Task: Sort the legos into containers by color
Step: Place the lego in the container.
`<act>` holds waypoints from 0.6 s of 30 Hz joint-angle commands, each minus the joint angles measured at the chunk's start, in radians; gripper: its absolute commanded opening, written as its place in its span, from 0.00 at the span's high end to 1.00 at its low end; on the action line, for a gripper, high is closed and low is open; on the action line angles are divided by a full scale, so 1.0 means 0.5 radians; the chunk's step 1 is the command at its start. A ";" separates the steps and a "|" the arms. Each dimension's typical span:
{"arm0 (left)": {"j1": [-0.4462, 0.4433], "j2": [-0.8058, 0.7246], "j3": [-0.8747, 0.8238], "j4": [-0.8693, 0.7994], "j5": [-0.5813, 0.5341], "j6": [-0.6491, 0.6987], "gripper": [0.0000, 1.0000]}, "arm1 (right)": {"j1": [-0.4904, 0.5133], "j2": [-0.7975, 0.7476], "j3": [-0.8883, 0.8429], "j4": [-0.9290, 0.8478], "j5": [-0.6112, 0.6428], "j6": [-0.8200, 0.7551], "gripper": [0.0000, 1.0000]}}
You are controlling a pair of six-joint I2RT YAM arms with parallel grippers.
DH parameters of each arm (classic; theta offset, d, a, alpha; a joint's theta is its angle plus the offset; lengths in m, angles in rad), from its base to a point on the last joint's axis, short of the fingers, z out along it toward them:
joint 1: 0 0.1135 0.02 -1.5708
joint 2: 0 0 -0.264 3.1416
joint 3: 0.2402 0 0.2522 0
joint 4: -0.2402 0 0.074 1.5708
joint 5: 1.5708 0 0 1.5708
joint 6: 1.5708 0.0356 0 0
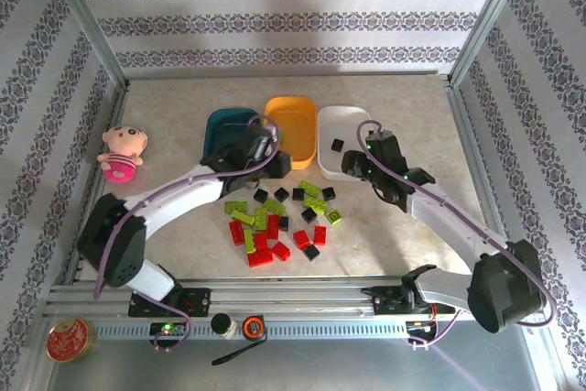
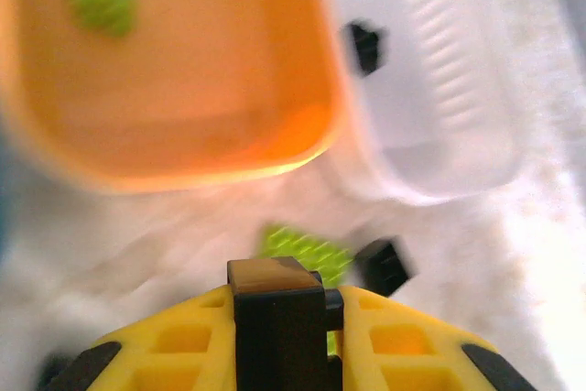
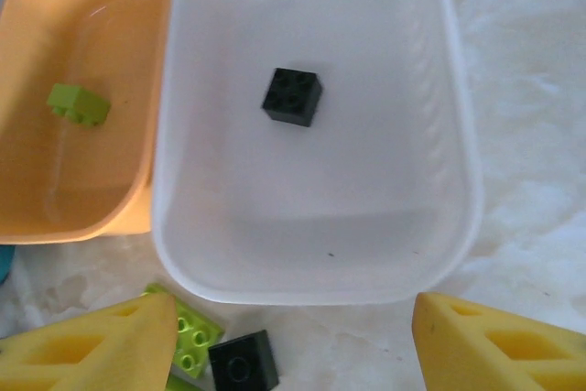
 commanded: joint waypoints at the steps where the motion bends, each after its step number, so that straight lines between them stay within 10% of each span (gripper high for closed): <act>1: -0.037 0.331 0.308 0.085 0.218 0.000 0.83 | -0.036 -0.136 -0.115 -0.009 0.105 0.093 0.31; 12: -0.082 1.434 1.677 -0.266 0.466 0.003 0.82 | -0.045 -0.461 -0.284 -0.205 0.062 0.092 0.29; 18: -0.069 1.621 1.998 -0.359 0.452 -0.029 0.60 | -0.005 -0.509 -0.391 -0.214 -0.163 0.042 0.27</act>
